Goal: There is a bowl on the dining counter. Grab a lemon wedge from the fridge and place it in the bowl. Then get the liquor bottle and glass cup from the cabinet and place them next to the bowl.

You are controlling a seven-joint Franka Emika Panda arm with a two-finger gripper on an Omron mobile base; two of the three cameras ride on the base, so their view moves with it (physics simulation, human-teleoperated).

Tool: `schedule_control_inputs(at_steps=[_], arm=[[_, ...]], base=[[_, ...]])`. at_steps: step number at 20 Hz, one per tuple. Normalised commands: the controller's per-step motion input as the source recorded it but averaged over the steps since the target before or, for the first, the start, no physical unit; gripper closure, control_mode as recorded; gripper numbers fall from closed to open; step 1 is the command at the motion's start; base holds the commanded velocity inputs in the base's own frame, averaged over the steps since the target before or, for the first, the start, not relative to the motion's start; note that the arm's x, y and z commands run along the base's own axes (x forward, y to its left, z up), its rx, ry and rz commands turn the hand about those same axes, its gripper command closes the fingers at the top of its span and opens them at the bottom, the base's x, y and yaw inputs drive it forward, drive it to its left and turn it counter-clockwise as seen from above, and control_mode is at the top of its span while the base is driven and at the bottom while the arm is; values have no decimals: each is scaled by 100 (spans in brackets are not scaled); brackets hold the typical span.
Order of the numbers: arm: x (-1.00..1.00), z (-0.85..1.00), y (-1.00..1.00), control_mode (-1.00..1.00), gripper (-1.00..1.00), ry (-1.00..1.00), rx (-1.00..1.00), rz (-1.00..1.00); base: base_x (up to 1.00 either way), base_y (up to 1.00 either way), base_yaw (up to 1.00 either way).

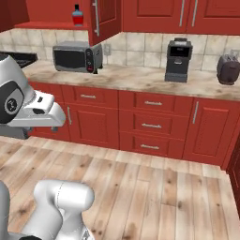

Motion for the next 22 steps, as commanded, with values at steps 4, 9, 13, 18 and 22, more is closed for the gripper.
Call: schedule_control_inputs(at_steps=[4,9,13,18,22], arm=[[0,0,0,100,-100,0,0,0],[0,0,0,100,-100,0,0,0],[0,0,0,100,-100,0,0,0],[0,0,0,100,-100,0,0,0],[0,0,0,100,-100,0,0,0]], base=[[100,0,3],[100,17,2],[100,48,1],[100,84,0],[100,95,0]])
